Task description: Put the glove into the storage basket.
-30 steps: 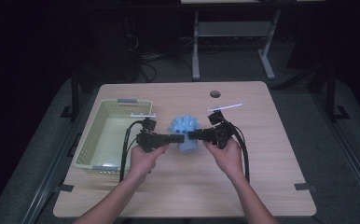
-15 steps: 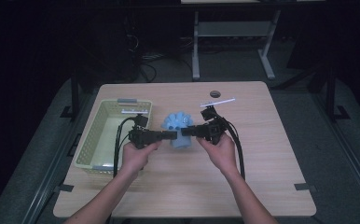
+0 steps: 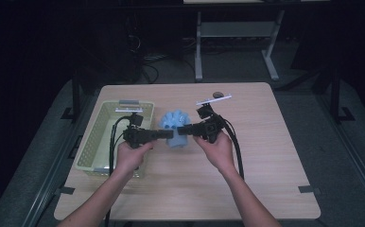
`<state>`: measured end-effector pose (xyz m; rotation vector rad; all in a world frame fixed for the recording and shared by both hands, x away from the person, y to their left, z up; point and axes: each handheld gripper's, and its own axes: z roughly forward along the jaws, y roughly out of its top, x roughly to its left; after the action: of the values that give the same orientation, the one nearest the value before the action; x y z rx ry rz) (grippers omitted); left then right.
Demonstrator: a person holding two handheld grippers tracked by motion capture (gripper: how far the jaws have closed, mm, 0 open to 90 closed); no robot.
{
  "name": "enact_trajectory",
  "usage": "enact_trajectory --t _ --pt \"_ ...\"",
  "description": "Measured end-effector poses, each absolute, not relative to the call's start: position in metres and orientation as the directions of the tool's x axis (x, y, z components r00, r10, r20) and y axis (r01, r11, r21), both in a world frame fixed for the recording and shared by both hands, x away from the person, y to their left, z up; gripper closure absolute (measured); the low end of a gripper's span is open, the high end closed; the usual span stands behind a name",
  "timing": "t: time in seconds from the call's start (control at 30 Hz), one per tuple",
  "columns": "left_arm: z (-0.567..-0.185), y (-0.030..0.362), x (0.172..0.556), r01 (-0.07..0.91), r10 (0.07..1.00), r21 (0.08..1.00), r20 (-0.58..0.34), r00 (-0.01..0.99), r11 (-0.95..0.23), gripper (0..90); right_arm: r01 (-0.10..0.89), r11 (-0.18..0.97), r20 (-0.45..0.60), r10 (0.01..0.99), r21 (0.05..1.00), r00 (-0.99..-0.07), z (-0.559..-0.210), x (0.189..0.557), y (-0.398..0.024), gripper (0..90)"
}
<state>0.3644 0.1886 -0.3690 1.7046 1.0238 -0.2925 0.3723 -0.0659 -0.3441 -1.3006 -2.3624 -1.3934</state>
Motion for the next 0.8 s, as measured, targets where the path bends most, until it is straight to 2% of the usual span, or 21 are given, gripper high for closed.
enact_trajectory --t 0.8 --pt "-0.358 0.221 0.364 0.733 0.51 0.679 -0.615 0.602 -0.045 75.7 0.695 0.252 0.467 0.584 0.673 -0.664 -0.334 0.381 -0.033 76.1"
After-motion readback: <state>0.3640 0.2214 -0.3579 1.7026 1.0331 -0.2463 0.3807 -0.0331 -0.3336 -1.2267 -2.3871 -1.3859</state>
